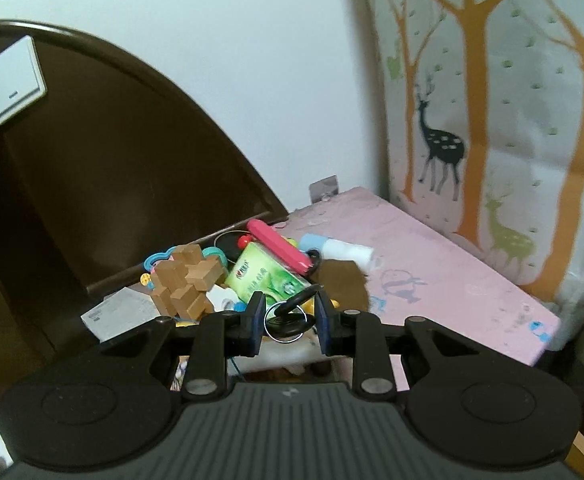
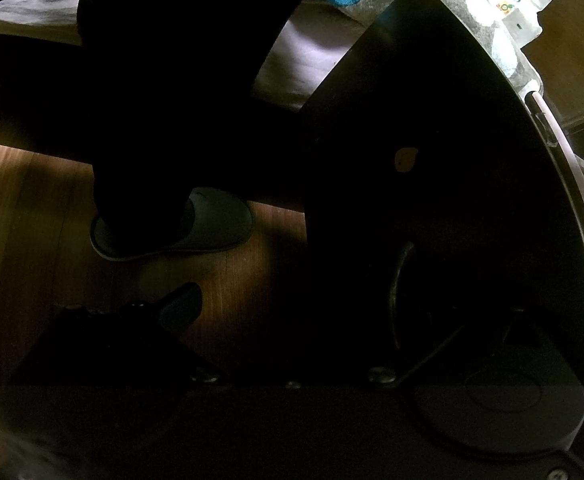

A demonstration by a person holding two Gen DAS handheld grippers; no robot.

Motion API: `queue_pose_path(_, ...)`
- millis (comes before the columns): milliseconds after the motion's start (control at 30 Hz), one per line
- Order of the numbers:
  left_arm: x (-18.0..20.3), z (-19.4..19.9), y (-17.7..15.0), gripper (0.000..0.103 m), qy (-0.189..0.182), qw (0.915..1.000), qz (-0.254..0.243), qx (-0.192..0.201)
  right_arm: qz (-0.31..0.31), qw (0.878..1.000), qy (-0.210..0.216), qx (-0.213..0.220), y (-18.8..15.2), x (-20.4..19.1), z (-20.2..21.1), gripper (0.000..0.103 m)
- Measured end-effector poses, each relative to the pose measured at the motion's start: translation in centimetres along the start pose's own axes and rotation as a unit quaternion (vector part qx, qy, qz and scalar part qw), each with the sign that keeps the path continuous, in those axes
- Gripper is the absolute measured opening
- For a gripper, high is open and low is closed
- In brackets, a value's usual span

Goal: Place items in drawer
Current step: 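Lower the black key ring into the drawer and open the left tool, then withdraw the left tool from the drawer while the right tool pushes the drawer front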

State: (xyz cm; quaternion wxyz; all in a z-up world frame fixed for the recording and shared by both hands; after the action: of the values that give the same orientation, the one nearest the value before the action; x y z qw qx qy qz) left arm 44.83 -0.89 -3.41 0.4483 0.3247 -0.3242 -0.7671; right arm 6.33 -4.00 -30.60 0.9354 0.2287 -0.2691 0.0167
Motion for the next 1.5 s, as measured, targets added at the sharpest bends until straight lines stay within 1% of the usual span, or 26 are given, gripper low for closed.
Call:
queue_pose_path(167, 2.1, 3.1, -2.1, 0.024, -0.025, 0.9996, -0.004, -0.015, 0.000, 1.000, 0.000, -0.002, 0.1, 0.0, 0.0, 0.102)
queue_pose_path(267, 3.8, 4.4, -4.7, 0.024, -0.047, 0.9982, 0.001, -0.037, -0.002, 1.000, -0.002, -0.002, 0.1, -0.1, 0.0, 0.102)
queue_pose_path(367, 5.7, 4.5, -8.6, 0.024, -0.064, 0.9950, 0.018, -0.075, 0.000, 1.000, -0.004, -0.003, 0.0, -0.2, 0.0, 0.102)
queue_pose_path(467, 7.4, 3.9, -12.7, 0.024, -0.072, 0.9895, 0.042, -0.118, 0.000, 1.000, -0.005, -0.004, -0.1, -0.2, 0.1, 0.102)
queue_pose_path(533, 8.3, 3.0, -15.3, 0.024, -0.070, 0.9840, 0.055, -0.154, -0.001, 1.000, -0.005, -0.005, 0.0, -0.2, 0.1, 0.102)
queue_pose_path(633, 9.3, 1.5, -18.2, 0.025, -0.060, 0.9751, 0.071, -0.201, -0.002, 1.000, -0.008, -0.007, 0.0, -0.3, -0.1, 0.103)
queue_pose_path(733, 10.3, 0.3, -20.2, 0.025, -0.046, 0.9679, 0.075, -0.235, 0.001, 1.000, -0.010, -0.008, -0.1, -0.4, -0.2, 0.103)
queue_pose_path(800, 10.8, -0.2, -21.1, 0.025, -0.034, 0.9656, 0.078, -0.246, 0.001, 1.000, -0.010, -0.008, -0.2, -0.4, -0.2, 0.103)
queue_pose_path(867, 11.3, -0.5, -21.7, 0.025, -0.020, 0.9657, 0.066, -0.251, -0.002, 1.000, -0.009, -0.011, -0.1, -0.4, -0.2, 0.103)
queue_pose_path(1067, 10.7, -1.1, -21.8, 0.025, -0.005, 0.9633, 0.073, -0.258, -0.009, 1.000, -0.009, -0.020, 0.1, -0.5, -0.5, 0.103)
queue_pose_path(1300, 10.4, -2.5, -21.7, 0.025, -0.005, 0.9607, 0.067, -0.269, -0.002, 1.000, -0.010, -0.017, -0.1, -0.6, -0.4, 0.103)
queue_pose_path(1433, 10.4, -2.5, -21.4, 0.026, -0.012, 0.9633, 0.068, -0.259, -0.001, 1.000, -0.010, -0.017, -0.1, -0.6, -0.5, 0.103)
queue_pose_path(1467, 10.4, -2.4, -21.4, 0.032, -0.012, 0.9640, 0.068, -0.257, -0.001, 1.000, -0.010, -0.017, 0.0, -0.6, -0.5, 0.103)
queue_pose_path(1500, 10.3, -2.2, -21.4, 0.050, -0.009, 0.9648, 0.069, -0.254, -0.001, 1.000, -0.010, -0.018, 0.0, -0.6, -0.5, 0.103)
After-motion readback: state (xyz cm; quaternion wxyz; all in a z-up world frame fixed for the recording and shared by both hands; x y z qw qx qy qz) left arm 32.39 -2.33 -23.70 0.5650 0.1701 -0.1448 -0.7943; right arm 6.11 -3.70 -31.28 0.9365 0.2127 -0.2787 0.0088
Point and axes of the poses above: each gripper's, at about its wrist camera, not at the fingertips, and z roughly against the way its jaws point, x to its right, y to its top, the point moved 1 cm from there along -z, roughly the way its jaws point, and after that the axes turned 1 degree about -x, right-handed, at the moved point
